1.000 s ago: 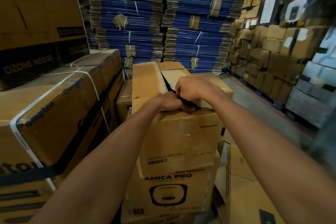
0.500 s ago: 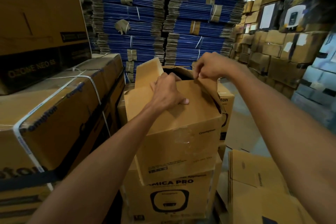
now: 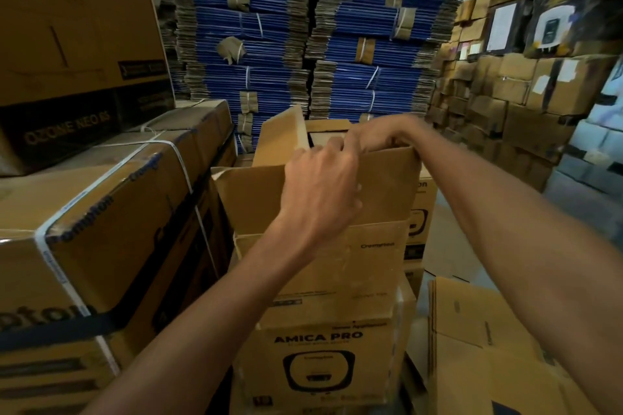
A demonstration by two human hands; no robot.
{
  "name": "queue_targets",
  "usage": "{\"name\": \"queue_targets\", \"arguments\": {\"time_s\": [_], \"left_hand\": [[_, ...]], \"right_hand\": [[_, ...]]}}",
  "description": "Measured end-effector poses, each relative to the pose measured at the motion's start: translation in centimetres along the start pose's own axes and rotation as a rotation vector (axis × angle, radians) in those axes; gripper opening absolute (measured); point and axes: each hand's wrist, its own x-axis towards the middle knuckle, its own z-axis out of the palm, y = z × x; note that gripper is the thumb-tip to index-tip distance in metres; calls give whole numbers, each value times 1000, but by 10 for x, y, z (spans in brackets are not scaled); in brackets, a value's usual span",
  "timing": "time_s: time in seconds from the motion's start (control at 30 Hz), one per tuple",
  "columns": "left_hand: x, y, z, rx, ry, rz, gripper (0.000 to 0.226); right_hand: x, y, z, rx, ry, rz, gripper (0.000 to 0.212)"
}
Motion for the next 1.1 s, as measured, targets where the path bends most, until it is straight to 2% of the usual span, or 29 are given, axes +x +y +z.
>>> {"name": "queue_targets", "arguments": {"time_s": [0.1,0.23,0.3,0.37,0.4,0.43,0.5,0.6,0.7,0.8,0.93,1.0,1.1], "left_hand": [[-13,-8,-12,95,-97,69,43],[-26,-3,-25,80,-279,131,33],[-35,-5,-33,-60,-483,153,35],[-44,-10,-37,-223,-744,138,46],[-48,-14,-34,-252,-801,131,53],[-53,-21,-26,-266,-787,102,54],[-60,-37,-2,-324,-622,-7,41],[-66,-64,39,-318,-393,-70,25],[-67,-81,65,-233,-423,8,36],[-56,-76,71,-152,-568,161,48],[-24,-71,59,91,-622,193,61],[-15,-70,49,180,-486,204,48],[-7,-76,24,118,-173,89,27]], "right_hand": [[-1,-3,6,-19,-168,-61,15],[-22,0,31,194,-288,-140,24],[-33,5,47,249,-302,-158,43],[-43,9,65,206,-286,-121,71],[-47,10,76,163,-282,-91,83],[-50,10,87,105,-272,-63,93],[-54,6,113,-26,-161,-14,104],[-62,-7,145,-116,165,-14,98],[-64,-12,160,-154,369,-38,94],[-60,-9,165,-173,404,-2,94],[-62,-6,164,-169,435,6,92],[-63,-4,166,-169,448,-8,89],[-64,0,168,-149,458,-8,83]]}}
